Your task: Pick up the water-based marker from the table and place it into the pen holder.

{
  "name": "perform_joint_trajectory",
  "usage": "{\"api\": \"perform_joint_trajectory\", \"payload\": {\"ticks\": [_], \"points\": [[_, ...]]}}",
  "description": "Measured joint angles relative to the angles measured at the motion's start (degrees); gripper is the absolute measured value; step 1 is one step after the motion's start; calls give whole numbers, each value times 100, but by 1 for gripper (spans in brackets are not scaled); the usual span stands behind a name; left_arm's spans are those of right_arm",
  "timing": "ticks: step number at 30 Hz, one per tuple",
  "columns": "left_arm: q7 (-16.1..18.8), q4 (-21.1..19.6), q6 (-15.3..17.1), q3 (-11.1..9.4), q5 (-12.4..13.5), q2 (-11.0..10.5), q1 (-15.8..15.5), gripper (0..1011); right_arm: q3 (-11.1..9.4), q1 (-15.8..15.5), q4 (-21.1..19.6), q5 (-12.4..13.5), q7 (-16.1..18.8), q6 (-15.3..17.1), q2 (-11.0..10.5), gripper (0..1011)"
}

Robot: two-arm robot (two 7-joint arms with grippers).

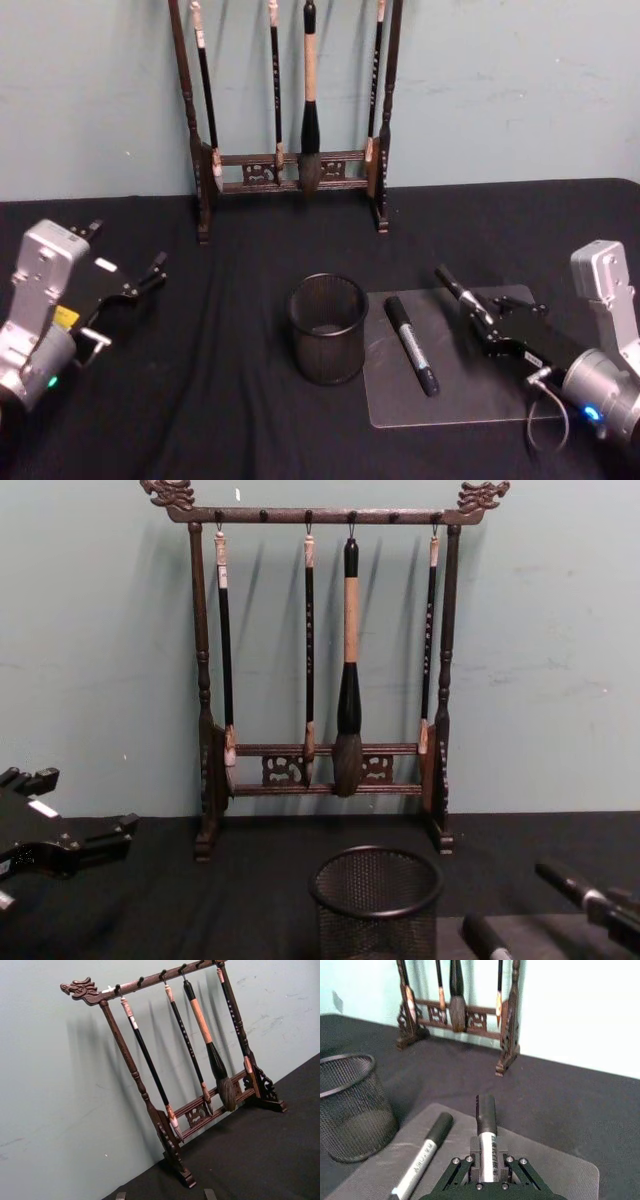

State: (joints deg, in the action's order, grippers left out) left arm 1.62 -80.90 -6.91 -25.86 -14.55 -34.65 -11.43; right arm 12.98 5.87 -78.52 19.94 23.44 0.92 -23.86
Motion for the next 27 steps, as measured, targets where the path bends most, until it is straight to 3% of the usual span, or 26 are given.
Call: {"api": "perform_joint_trajectory", "payload": {"ticks": [15,27], "points": [[0,0,0,0,0,0,0,1009,-57,-139,-168,464,441,-611,-112,194],[0,0,0,0,0,0,0,1009,0,-192,-300,554,654,-1123,-214,194]]}}
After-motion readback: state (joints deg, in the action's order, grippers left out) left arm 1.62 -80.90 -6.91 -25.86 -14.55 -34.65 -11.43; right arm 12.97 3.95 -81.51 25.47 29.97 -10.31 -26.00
